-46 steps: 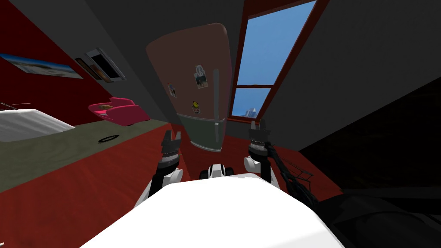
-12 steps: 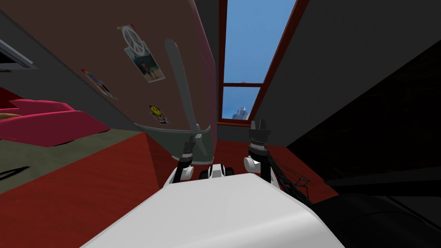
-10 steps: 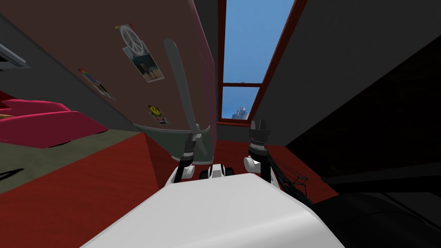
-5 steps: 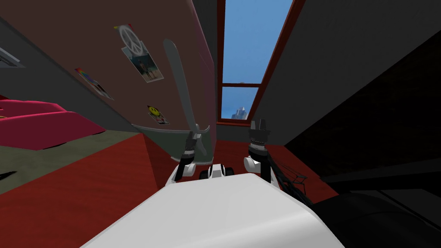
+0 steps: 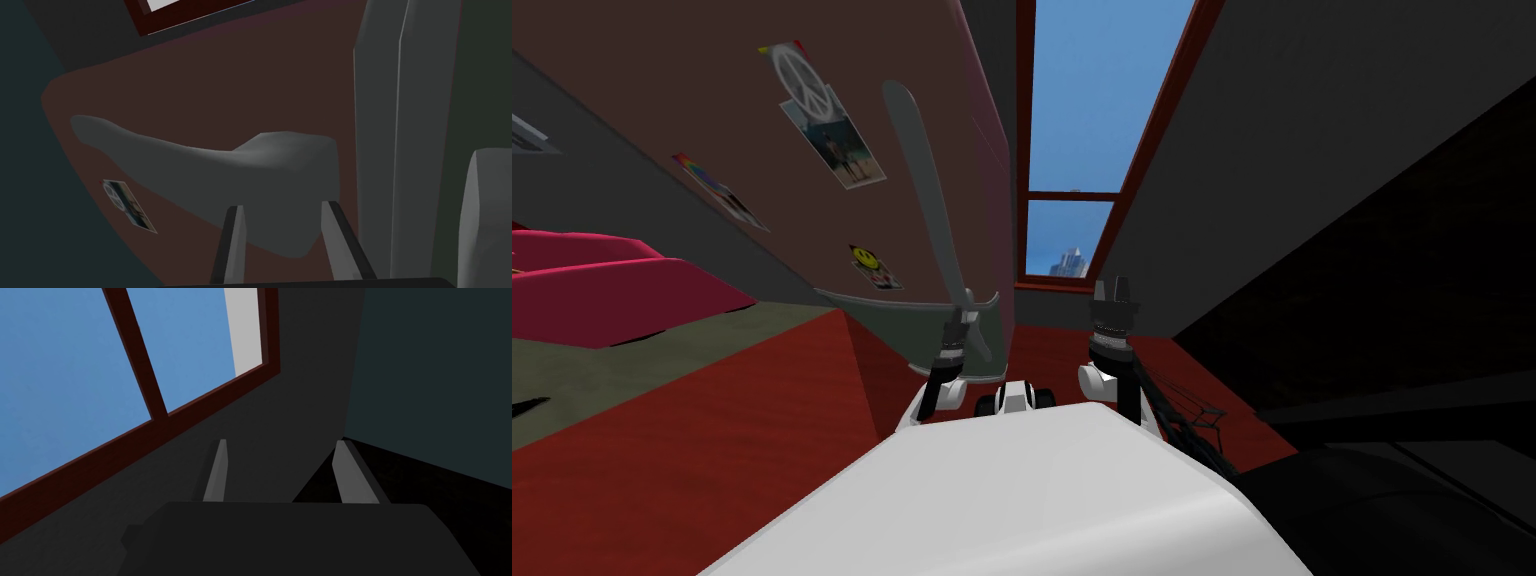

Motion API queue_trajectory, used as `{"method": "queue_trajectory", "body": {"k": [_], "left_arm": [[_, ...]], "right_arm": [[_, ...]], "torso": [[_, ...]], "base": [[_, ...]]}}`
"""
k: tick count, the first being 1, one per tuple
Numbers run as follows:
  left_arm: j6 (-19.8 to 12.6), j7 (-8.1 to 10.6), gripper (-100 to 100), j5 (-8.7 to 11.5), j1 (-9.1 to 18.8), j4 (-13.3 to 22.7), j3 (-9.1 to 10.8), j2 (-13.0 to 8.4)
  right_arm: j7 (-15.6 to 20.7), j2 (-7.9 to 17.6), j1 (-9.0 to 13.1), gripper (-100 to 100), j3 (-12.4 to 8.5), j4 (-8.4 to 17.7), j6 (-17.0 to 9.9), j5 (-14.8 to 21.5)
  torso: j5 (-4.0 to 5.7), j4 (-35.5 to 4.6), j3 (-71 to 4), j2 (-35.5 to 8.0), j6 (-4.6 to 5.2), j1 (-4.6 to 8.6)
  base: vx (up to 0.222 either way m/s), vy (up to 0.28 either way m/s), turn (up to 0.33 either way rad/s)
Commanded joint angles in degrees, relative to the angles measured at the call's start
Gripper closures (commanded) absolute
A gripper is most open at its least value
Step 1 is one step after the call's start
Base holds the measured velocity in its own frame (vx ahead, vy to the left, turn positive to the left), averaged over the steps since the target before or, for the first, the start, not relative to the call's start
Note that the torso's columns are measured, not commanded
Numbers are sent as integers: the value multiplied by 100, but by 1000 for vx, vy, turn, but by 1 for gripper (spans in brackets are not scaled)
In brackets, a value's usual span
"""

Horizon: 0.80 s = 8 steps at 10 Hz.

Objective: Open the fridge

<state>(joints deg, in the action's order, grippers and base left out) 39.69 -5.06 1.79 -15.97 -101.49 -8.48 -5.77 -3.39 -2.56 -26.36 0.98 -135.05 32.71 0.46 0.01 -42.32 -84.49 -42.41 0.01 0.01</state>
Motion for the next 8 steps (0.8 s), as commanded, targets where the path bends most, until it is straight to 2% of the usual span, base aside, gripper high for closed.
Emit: {"method": "queue_trajectory", "body": {"k": [1, 3, 4, 8], "left_arm": [[98, -4, 100, -7, 10, 110, -3, 12], [80, 165, 100, -28, -16, -11, -166, -171], [80, 165, 100, -28, -16, -11, -166, -171], [6, 501, 100, -70, -63, -290, -491, -538]], "right_arm": [[0, 0, 0, 0, 0, 0, 0, 0], [0, 1, 1, 0, -1, 0, 0, 0], [0, 2, 2, 0, -1, 1, -1, 0], [0, 2, 3, 0, -2, 1, -1, 0]], "torso": [[1, 1, -2, 3, 0, 1], [1, -10, 9, -21, 2, -11], [-7, -21, 26, -44, -3, -42], [-4, -46, -3, -14, -41, -78]], "base": [[-17, 6, -2], [-145, 148, -114], [-174, 209, -101], [-255, 249, -117]]}}
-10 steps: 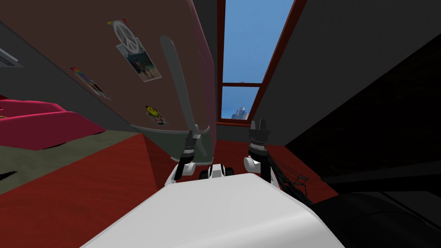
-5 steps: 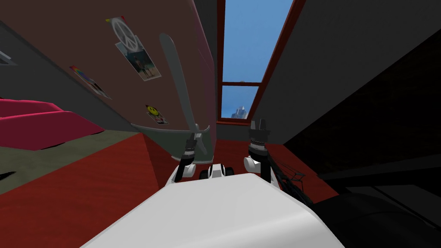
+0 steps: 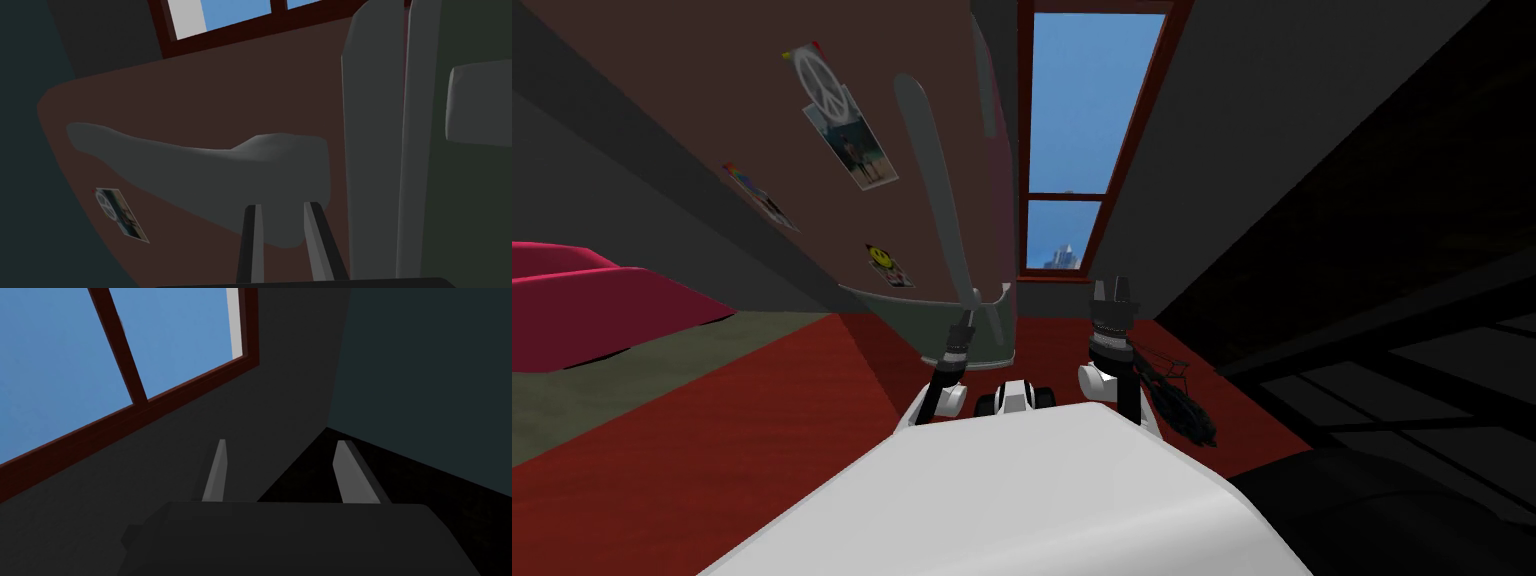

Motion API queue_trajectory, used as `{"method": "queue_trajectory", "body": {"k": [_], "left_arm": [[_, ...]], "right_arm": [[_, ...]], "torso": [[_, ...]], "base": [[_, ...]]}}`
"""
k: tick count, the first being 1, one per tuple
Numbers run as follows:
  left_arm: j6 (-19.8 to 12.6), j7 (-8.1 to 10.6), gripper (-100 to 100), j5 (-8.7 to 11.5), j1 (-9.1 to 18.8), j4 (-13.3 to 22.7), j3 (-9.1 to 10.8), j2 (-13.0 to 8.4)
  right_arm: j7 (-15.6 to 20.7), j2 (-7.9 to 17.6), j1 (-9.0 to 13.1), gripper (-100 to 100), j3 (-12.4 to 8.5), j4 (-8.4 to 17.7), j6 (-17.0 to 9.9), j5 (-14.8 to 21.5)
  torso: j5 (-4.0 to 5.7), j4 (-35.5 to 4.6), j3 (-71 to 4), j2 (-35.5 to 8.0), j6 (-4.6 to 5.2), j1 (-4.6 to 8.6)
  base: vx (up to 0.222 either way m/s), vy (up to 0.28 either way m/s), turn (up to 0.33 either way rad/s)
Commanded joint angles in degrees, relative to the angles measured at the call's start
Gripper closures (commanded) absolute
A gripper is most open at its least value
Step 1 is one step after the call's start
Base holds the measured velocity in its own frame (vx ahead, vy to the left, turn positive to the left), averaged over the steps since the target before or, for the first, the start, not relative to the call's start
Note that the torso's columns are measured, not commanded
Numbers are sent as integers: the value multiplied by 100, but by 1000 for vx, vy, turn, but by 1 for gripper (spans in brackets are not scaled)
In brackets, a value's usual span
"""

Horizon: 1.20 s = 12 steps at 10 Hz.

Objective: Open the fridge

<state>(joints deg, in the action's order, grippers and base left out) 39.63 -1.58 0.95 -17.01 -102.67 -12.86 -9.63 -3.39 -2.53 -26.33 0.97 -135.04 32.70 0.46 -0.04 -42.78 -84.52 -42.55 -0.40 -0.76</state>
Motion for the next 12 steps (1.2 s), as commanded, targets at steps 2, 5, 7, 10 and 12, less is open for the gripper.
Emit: {"method": "queue_trajectory", "body": {"k": [2, 5, 7, 10, 12], "left_arm": [[-7, 237, 100, 3, 29, -242, -134, -243], [-63, 489, 100, -29, -7, -452, -377, -519], [-48, 521, 100, -59, -127, -372, -485, -611], [101, 674, 100, -82, -228, -538, -646, -860], [175, 750, 100, -93, -278, -620, -726, -984]], "right_arm": [[0, 0, 0, 0, 0, 0, 0, 0], [0, 0, -1, 0, 0, 0, 0, 0], [0, -1, -2, 0, 1, 0, 0, 0], [0, -1, -2, 0, 0, 0, 0, 0], [0, 0, -2, 0, 0, 0, 0, 0]], "torso": [[4, -13, -3, -3, -9, 7], [14, -15, 2, -12, 16, 38], [19, 6, -9, 22, 22, 90], [1, 18, -9, 19, 17, 37], [-2, 9, -5, 7, 14, 15]], "base": [[-265, 212, -77], [-257, 214, -98], [-108, 131, -57], [-137, 240, -87], [-148, 238, -71]]}}
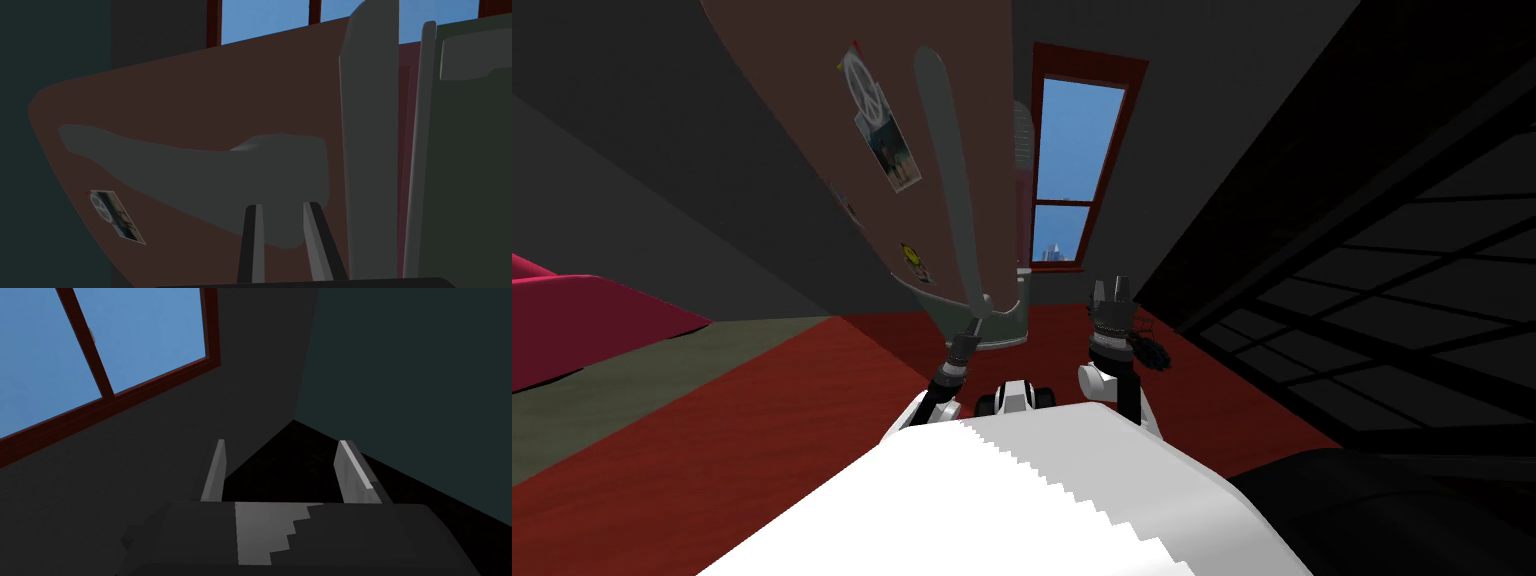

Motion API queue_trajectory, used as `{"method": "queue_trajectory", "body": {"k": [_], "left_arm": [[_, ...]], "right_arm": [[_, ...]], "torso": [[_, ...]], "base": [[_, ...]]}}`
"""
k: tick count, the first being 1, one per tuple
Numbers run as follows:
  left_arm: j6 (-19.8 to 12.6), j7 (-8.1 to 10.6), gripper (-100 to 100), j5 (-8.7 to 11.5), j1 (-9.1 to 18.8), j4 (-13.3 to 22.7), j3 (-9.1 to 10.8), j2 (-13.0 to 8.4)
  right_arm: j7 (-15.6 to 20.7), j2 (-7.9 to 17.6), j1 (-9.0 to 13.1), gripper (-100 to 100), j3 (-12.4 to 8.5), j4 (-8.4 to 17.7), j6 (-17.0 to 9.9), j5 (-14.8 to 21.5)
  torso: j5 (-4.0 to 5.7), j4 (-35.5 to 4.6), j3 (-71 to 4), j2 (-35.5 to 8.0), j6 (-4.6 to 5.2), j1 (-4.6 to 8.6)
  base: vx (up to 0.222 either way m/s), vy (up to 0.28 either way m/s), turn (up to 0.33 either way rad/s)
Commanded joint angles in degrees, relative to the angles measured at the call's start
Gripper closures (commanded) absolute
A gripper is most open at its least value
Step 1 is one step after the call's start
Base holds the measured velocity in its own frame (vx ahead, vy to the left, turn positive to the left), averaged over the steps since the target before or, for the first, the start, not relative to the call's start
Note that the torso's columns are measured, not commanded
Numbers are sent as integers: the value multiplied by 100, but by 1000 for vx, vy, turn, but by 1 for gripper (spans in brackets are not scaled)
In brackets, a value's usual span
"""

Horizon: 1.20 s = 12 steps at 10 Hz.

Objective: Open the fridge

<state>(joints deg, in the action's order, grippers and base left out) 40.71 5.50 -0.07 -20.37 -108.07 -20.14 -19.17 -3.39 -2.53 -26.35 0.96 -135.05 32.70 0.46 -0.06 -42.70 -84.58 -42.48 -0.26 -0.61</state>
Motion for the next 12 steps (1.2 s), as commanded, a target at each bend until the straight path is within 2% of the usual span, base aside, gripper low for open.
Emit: {"method": "queue_trajectory", "body": {"k": [1, 2, 3, 5, 6, 9, 10, 12], "left_arm": [[141, 119, 100, -2, 7, -163, -78, -155], [215, 196, 100, -14, -43, -246, -158, -280], [215, 196, 100, -14, -43, -246, -158, -280], [364, 349, 100, -36, -144, -411, -318, -528], [364, 349, 100, -36, -144, -411, -318, -528], [512, 502, 100, -59, -244, -577, -479, -777], [398, 456, 100, -86, -293, -438, -513, -744], [604, 604, 100, -139, -371, -508, -658, -1004]], "right_arm": [[0, -1, -1, 0, 0, 0, 0, 0], [0, -1, -1, 0, 0, 0, 0, 0], [0, 0, 0, 0, 0, 0, 0, 0], [0, 0, -1, 0, 0, 0, 0, 0], [0, 0, -1, 0, 0, 0, 0, 0], [0, -1, -2, 0, 1, 0, 0, 0], [0, -1, -1, 0, 0, 0, 0, 0], [0, -1, -2, 0, 1, -1, 0, 0]], "torso": [[7, -7, -20, 30, -6, 12], [8, -5, -28, 35, -5, 9], [3, -11, -14, 10, -4, -10], [10, -16, -32, 33, -4, 5], [3, -13, -27, 27, -2, -8], [13, -15, -27, 27, 5, 34], [13, -9, -21, 17, 11, 34], [17, 14, -16, 26, 25, 61]], "base": [[-112, 206, -60], [-179, 269, -95], [-120, 205, -47], [-115, 238, -81], [-123, 196, -44], [-112, 182, -36], [-63, 90, -25], [-45, 179, -91]]}}
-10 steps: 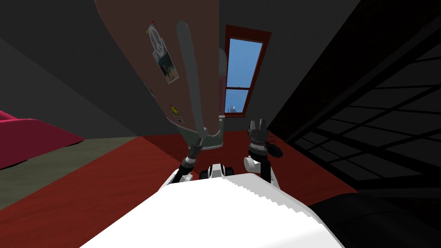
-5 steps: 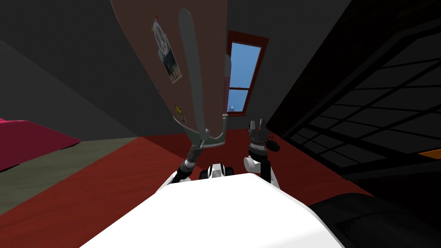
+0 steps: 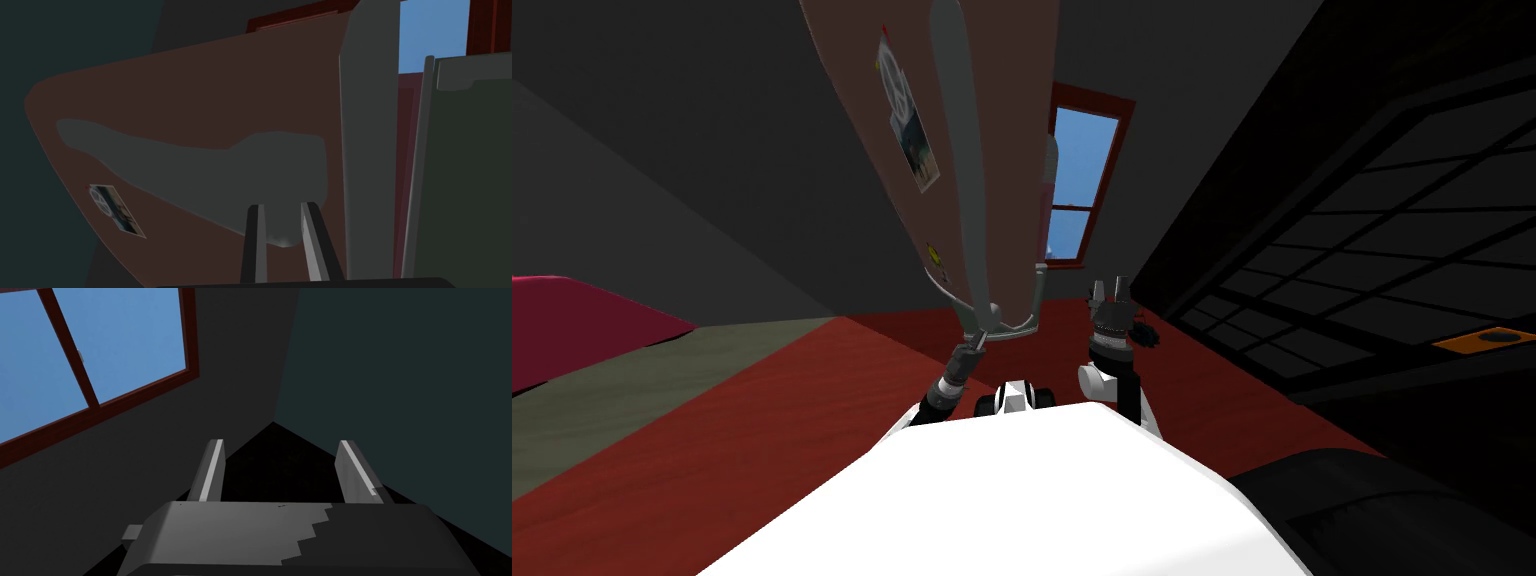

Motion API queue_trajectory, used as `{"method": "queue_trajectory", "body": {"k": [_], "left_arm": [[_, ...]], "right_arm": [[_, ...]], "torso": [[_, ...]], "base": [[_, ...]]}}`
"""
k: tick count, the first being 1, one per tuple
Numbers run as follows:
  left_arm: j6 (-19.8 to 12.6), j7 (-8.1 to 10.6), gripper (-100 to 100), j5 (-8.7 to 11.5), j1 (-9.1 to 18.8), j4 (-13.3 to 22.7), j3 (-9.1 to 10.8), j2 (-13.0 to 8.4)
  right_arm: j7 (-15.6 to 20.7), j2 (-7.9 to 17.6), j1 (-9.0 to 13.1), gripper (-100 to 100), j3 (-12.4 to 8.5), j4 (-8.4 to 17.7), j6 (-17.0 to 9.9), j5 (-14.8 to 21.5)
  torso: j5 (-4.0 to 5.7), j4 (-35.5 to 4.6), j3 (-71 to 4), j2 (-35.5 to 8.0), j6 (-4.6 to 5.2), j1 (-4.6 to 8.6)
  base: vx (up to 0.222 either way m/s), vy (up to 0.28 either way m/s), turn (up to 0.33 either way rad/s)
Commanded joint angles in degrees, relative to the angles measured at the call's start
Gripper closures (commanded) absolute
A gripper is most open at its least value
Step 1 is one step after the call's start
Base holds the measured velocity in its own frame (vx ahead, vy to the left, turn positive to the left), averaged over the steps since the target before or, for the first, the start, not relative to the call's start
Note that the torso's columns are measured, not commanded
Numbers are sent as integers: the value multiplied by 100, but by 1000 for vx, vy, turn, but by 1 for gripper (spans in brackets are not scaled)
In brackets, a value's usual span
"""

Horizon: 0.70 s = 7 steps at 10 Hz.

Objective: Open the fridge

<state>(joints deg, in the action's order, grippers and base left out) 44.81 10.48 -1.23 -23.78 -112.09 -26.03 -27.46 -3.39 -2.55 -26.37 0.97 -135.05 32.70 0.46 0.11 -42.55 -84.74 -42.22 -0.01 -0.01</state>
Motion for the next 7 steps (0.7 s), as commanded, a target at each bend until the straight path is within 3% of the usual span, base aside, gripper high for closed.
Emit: {"method": "queue_trajectory", "body": {"k": [1, 7], "left_arm": [[194, 106, 100, -23, -30, -106, -70, -175], [599, 371, 100, -109, -121, -321, -308, -646]], "right_arm": [[0, 0, 0, 0, 0, 0, 0, 0], [0, 1, 0, 0, -1, 1, 0, 0]], "torso": [[-12, 5, 14, -19, -4, -26], [-9, -11, -36, 33, -14, -35]], "base": [[-63, 220, -59], [-70, 245, -65]]}}
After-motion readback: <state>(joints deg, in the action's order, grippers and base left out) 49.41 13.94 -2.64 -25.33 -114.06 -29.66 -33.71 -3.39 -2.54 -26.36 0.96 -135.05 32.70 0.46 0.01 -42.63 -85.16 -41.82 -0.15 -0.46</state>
